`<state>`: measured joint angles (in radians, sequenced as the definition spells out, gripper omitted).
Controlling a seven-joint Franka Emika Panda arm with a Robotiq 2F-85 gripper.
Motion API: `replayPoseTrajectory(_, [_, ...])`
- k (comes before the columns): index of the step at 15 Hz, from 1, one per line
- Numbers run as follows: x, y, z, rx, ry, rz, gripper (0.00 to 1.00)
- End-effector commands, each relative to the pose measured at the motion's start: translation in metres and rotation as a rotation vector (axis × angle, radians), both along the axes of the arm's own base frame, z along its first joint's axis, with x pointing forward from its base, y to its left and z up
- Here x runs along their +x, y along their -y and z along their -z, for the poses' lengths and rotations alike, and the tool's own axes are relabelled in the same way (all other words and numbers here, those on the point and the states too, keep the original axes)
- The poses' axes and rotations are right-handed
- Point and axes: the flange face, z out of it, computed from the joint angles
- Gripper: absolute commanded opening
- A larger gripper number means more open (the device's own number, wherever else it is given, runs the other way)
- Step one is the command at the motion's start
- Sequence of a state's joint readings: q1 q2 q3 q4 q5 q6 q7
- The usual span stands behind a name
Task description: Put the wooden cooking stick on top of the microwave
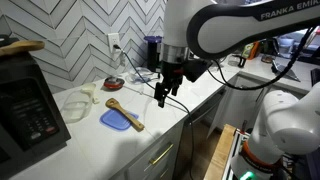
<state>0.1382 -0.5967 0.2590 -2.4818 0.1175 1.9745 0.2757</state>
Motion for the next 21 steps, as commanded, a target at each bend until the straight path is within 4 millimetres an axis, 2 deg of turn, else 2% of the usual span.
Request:
replayPoseTrajectory(1, [0.000, 0.000, -0.001, 0.000, -0.001, 0.000, 1.00])
replayPoseTrajectory(3, [0.007, 0.001, 0.003, -0.022, 0.018, 0.037, 1.00])
replayPoseTrajectory(6, [0.037, 0.008, 0.018, -0.065, 0.097, 0.115, 1.00])
replayPoseTrajectory(9, [0.074, 0.010, 0.049, -0.043, 0.105, 0.158, 1.00])
replayPoseTrajectory(13, [0.112, 0.001, 0.088, 0.037, 0.101, 0.227, 1.00])
replayPoseTrajectory(15, [0.128, -0.008, 0.096, 0.068, 0.132, 0.268, 1.00])
replayPoseTrajectory(17, [0.143, -0.014, 0.094, 0.079, 0.146, 0.256, 1.00])
replayPoseTrajectory(18, [0.129, -0.006, 0.094, 0.074, 0.137, 0.247, 1.00])
replayPoseTrajectory(21, [0.143, -0.012, 0.094, 0.086, 0.139, 0.246, 1.00])
